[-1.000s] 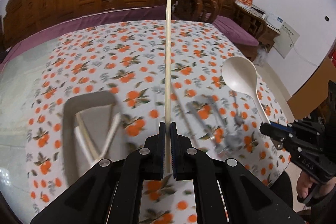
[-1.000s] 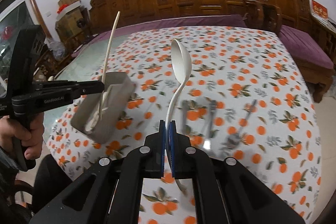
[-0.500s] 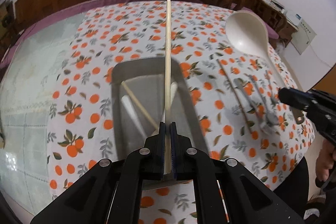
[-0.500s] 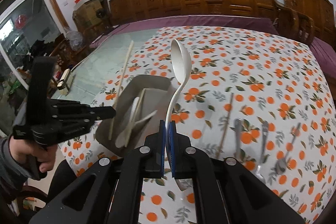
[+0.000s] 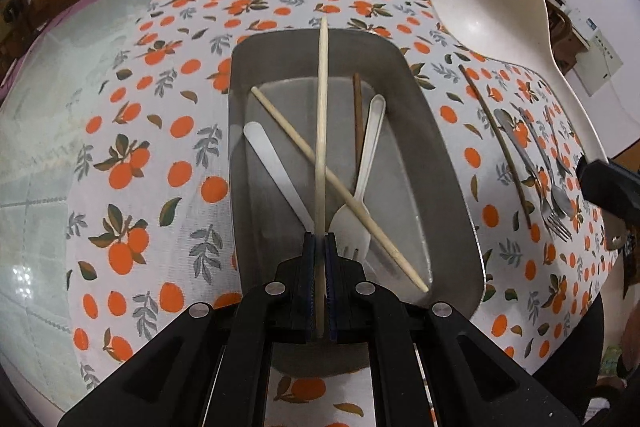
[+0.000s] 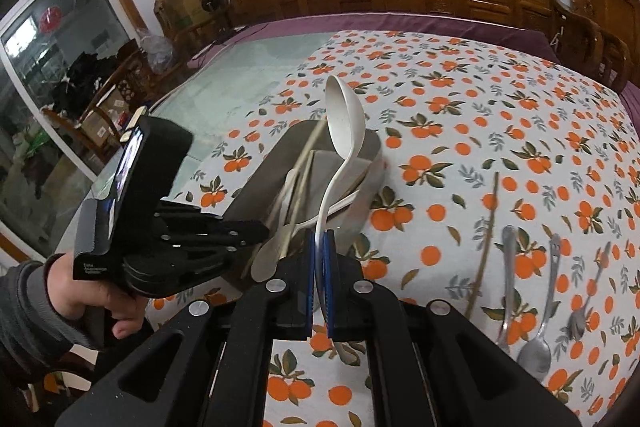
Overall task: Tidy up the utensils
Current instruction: 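Open the left tool to drop the chopstick while the right tool lowers and releases the spoon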
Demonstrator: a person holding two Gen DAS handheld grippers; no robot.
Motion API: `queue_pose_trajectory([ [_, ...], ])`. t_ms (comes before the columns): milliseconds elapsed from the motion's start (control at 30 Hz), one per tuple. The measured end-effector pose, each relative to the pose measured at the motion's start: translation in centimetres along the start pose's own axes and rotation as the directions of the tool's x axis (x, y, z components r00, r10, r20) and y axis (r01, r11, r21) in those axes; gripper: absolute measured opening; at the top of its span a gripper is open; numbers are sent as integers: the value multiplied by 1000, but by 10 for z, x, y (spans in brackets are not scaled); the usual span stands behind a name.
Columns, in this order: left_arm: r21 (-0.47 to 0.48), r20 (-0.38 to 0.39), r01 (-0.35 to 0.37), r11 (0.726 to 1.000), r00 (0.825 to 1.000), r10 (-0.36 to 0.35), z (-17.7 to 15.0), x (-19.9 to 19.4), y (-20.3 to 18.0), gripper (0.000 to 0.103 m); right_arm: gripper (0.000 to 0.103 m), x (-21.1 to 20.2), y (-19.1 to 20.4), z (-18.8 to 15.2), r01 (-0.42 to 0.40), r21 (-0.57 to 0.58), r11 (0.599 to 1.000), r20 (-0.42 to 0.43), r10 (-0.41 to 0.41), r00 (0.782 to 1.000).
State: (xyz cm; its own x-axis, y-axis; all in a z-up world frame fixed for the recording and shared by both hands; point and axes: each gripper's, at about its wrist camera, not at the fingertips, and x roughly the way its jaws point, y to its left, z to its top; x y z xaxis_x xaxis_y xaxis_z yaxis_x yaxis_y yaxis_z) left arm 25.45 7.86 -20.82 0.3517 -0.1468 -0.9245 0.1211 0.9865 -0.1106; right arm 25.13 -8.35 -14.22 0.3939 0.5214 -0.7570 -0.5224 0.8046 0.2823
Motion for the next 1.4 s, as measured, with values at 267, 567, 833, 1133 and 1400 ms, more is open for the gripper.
queue_pose_trajectory([
  [267,-9,40,10,1000,999,-10,2,-16,3,4,5,12,8,10,-20,-6,1000,-16,20,1000],
  [567,-28,131,-9,1000,991,13,-5,-61,18,4,5,32,11,15,-60,37,998,-46,61,997],
  [833,-62,193,-31,998,980,43,-10,-93,34,5,5,58,14,21,-68,76,995,-64,73,995],
  [1133,-81,232,-36,996,971,54,-12,-115,40,5,5,96,18,21,-40,104,994,-114,52,992],
  [1400,-81,234,-44,996,970,62,-12,-118,38,5,9,106,20,26,-66,116,991,-118,80,990],
])
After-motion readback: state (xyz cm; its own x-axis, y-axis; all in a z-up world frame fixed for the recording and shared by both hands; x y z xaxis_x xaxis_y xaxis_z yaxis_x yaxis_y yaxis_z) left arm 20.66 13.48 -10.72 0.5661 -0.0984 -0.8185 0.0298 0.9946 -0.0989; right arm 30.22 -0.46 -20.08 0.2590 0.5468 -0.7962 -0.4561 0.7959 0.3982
